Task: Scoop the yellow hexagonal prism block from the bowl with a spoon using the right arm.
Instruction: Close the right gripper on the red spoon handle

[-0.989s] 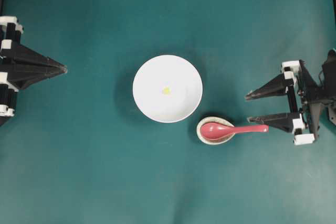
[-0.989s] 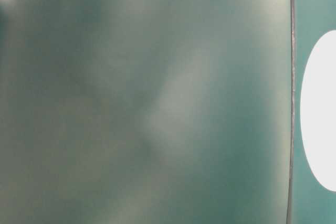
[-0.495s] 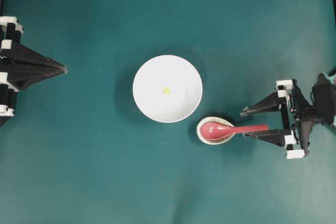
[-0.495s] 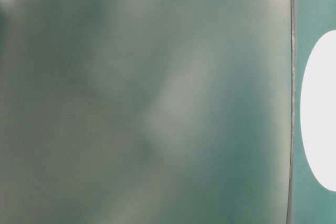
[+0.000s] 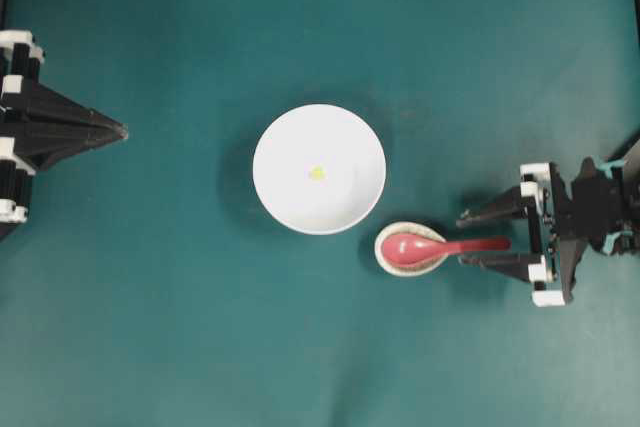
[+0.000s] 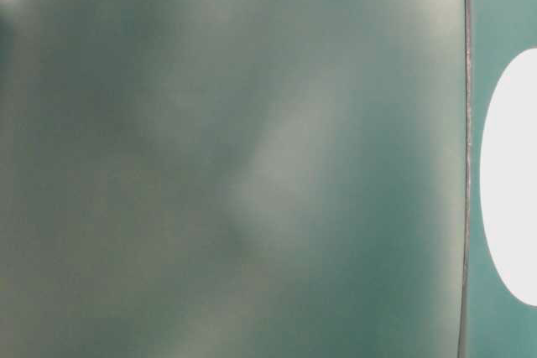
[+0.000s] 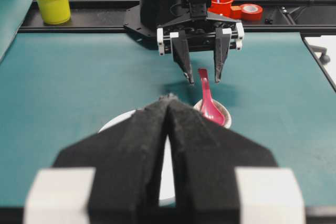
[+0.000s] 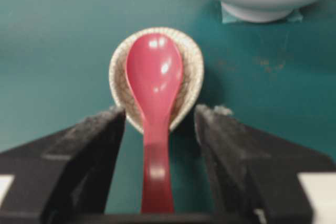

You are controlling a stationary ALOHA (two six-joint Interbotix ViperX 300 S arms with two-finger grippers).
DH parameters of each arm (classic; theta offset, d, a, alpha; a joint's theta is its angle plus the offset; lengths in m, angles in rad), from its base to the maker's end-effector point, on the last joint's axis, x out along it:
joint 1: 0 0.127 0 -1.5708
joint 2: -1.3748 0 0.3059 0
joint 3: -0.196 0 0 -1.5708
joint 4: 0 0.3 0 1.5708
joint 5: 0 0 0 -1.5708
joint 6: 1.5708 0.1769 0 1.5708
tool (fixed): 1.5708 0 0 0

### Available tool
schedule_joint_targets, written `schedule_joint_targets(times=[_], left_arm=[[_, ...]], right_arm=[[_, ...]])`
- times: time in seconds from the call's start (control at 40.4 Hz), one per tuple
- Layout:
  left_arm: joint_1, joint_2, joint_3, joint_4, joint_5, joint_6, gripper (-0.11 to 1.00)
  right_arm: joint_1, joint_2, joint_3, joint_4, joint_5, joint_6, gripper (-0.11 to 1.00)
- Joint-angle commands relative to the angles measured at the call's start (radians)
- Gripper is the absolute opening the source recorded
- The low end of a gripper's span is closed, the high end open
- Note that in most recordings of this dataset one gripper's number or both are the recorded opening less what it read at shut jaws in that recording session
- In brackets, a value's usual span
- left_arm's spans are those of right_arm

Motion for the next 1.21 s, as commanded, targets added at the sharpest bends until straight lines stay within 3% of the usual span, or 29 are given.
schedule_joint_targets(times=[0.0,0.964,1.187], left_arm=[[0.002,0.003,-0.028,0.002,-0.005,0.000,0.00],[0.002,0.003,-0.028,0.002,-0.005,0.000,0.00],[0.000,0.003,-0.029,0.002,-0.005,0.000,0.00]], right_arm=[[0.015,0.009,-0.006,0.002,-0.025,0.006,0.60],[0.031,0.084,-0.035,0.005,0.005,0.012,0.59],[0.031,0.084,-0.035,0.005,0.005,0.012,0.51]])
